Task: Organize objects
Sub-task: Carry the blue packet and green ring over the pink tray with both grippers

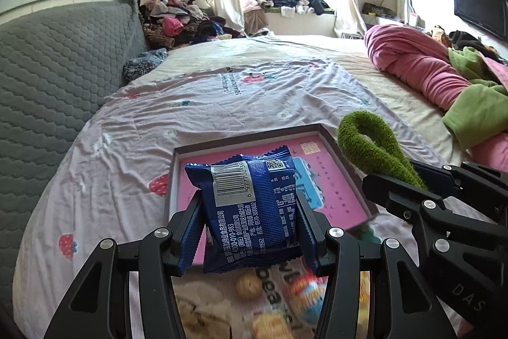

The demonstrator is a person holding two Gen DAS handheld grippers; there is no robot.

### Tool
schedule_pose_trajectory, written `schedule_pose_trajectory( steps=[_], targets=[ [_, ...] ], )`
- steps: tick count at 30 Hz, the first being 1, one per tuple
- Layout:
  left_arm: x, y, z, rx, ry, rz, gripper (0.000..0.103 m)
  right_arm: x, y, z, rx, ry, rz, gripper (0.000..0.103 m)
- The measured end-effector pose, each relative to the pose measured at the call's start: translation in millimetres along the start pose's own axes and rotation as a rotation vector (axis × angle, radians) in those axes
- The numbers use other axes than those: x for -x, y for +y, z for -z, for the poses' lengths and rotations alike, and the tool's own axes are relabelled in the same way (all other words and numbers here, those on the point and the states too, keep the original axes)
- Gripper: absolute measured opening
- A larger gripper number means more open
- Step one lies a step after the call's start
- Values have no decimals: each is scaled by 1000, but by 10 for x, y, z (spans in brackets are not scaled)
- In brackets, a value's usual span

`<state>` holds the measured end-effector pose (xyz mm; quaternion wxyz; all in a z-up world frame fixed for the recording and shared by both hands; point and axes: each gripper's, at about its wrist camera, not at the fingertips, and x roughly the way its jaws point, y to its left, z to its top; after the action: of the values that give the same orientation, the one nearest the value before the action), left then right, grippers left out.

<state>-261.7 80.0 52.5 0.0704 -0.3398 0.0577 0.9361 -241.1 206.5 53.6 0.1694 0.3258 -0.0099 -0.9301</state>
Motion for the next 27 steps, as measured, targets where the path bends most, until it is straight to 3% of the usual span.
schedule_pose_trajectory(
  steps=[20, 27],
  targets=[
    [-1459, 185, -277, 25, 104, -27, 55, -1231, -521, -258, -5, 83, -7, 27],
    [-1836, 206, -243, 11, 164, -37, 55, -1711, -587, -325, 19, 161, -9, 28]
  ],
)
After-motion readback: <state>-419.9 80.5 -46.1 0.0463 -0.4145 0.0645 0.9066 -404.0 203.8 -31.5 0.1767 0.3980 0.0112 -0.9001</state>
